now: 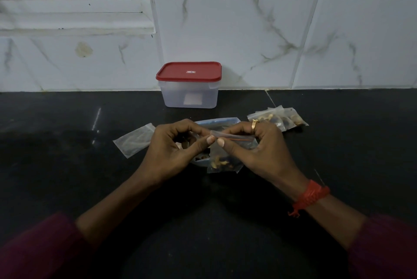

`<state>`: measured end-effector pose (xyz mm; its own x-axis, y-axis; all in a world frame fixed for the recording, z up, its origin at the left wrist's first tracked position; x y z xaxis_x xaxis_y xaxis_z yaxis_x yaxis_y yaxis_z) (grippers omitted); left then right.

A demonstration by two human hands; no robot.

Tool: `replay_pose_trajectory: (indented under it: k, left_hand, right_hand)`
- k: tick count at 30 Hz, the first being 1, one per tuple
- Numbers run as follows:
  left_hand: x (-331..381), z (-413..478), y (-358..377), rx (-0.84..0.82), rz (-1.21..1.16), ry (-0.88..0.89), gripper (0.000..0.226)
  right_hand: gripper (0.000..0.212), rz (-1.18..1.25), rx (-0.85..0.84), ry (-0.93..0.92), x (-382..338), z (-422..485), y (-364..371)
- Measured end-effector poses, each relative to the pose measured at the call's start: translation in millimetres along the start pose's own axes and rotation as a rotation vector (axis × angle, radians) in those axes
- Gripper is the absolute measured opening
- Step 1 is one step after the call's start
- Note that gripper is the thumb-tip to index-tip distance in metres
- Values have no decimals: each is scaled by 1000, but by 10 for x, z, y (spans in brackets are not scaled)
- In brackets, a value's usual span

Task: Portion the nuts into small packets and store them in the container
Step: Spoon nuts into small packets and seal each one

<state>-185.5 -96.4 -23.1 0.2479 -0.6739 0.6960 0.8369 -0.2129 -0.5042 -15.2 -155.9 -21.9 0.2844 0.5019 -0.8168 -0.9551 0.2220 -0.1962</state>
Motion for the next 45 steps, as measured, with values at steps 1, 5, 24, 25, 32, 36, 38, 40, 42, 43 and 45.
replay_pose_trajectory:
  k: [1,5,24,25,32,36,38,40,42,43,45]
  left_hand:
    - [10,-1,4,4,7,13,11]
    - [38,0,-2,6,15,59,11]
    - [119,-24,28,-7,48,146,10]
    - [115,-23,31,-11,55,144,8]
    - [97,9,-31,18,37,60,5]
    - [58,20,-70,40,7,1,15]
    - [21,18,-80,52,-24,-39,16]
    - [0,14,-86,67,-47,-64,14]
    - [-12,17,-80,71,-66,-79,14]
    - [-19,20,-70,64,-94,-93,15]
    - [-26,22,-47,38,-156,-113,15]
  right_hand:
    - [13,4,-11,-4,-4,-3,13]
    - [11,40,-29,-6,0,0,30]
    - [6,-18,-30,-97,-76,5,53]
    - [6,-20,-30,-101,-79,8,57]
    - [7,-22,15,-63,-88,60,-49]
    - [9,-63,29,-55,-111,75,-153]
    - [16,-69,43,-46,-107,77,-194]
    - [24,-53,50,-37,-98,79,-212]
    - [25,-23,43,-22,-91,85,-207]
    - [26,-11,39,-18,-95,86,-204]
    - [27,24,28,-15,-117,90,-197]
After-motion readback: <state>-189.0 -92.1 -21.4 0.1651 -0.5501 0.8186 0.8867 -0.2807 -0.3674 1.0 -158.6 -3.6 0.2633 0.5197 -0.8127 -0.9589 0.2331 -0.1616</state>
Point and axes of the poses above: each hand's wrist, its own z-axis towards the middle knuckle, its own y-axis out of the palm, x = y × z, the point moved 7 cm from there along z, towards the middle knuckle, and after that the axes turned 12 degrees about z, right-handed, at the moved point
